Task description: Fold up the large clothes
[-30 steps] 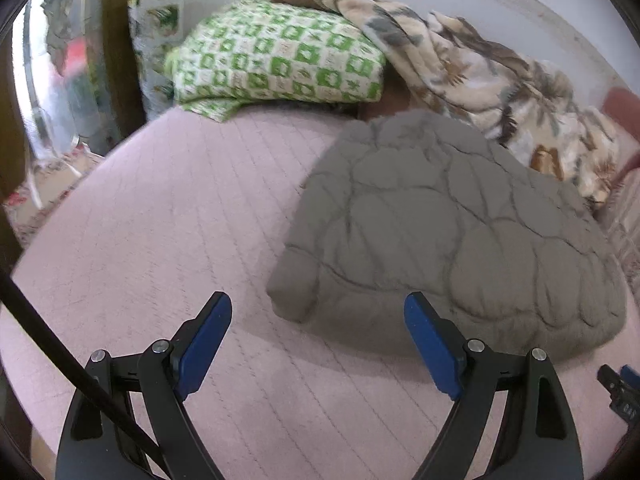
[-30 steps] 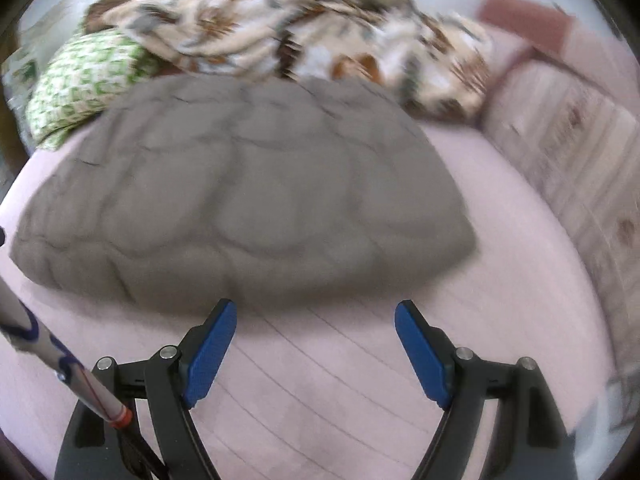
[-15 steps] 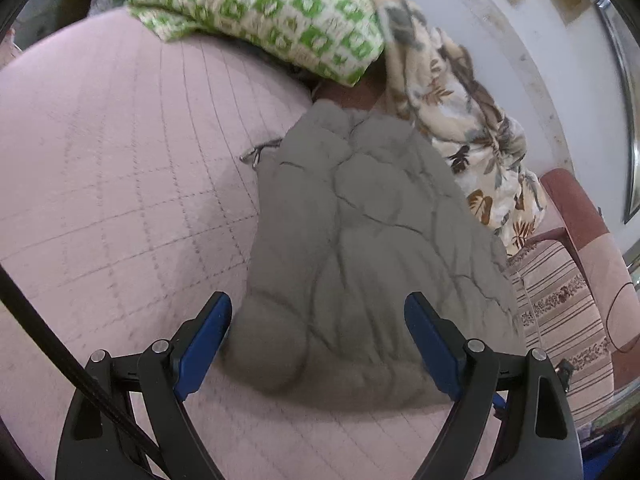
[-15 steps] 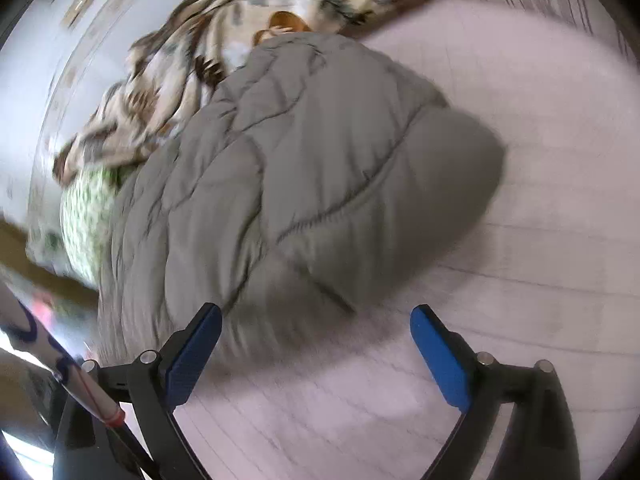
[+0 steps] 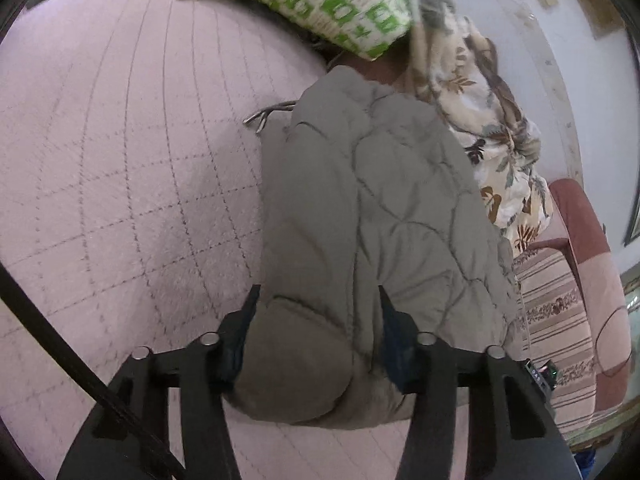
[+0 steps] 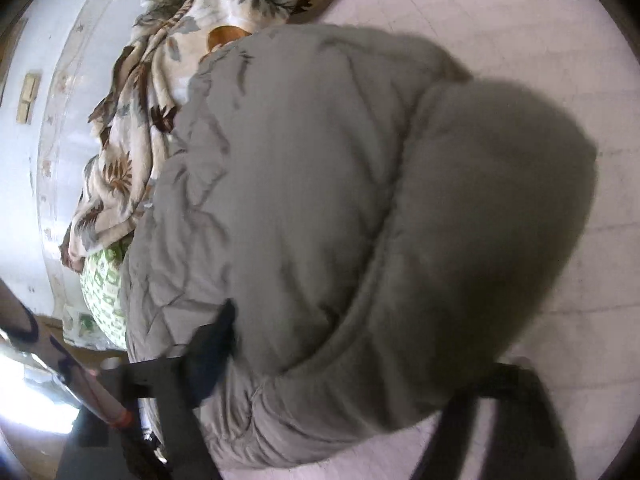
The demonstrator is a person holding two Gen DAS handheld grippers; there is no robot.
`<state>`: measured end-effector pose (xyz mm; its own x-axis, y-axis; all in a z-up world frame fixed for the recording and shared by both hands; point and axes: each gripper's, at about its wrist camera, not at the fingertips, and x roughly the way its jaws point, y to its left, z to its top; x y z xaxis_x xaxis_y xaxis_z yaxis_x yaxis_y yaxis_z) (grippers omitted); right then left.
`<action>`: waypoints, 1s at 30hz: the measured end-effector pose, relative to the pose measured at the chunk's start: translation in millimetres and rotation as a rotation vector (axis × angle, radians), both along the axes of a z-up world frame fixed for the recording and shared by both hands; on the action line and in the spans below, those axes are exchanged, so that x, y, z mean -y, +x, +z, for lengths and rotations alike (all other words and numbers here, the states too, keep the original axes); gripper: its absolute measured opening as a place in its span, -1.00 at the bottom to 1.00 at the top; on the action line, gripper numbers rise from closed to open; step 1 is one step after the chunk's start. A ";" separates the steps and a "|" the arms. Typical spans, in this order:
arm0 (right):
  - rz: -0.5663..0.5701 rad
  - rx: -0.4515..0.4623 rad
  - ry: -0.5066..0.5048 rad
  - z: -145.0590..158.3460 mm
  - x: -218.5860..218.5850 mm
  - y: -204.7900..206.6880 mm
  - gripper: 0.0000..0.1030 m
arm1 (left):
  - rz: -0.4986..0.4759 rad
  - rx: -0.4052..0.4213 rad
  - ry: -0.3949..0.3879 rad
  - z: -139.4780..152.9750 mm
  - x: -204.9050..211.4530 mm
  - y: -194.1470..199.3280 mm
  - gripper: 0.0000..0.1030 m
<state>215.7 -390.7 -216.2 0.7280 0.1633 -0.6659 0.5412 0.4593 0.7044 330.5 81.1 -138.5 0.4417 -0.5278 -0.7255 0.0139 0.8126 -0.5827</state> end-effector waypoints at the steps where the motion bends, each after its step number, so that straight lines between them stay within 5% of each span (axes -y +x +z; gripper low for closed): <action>1: 0.010 0.000 -0.018 4.6 -1.6 -3.2 0.20 | -0.002 0.004 0.017 2.3 -0.5 -6.2 -0.06; 15: 0.049 -0.013 -0.052 7.9 -11.1 -41.2 0.12 | 0.023 -0.011 0.057 -2.7 -10.2 -39.2 0.09; 18: 0.056 -0.006 -0.026 4.1 -5.7 -41.9 0.30 | 0.052 -0.008 0.082 4.1 -15.4 -46.0 0.17; 25: 0.066 -0.020 -0.116 21.9 -10.5 -73.5 0.42 | 0.166 0.133 0.290 53.0 -37.2 -99.3 0.20; 30: 0.087 -0.033 -0.296 53.3 -21.7 -113.3 0.42 | 0.245 0.243 0.450 94.4 -41.6 -165.2 0.34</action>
<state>102.4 -369.0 -162.9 0.6968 0.0193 -0.7170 0.5117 0.6871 0.5158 165.3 122.7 -44.1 0.6948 -0.0510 -0.7174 -0.1157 0.9766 -0.1814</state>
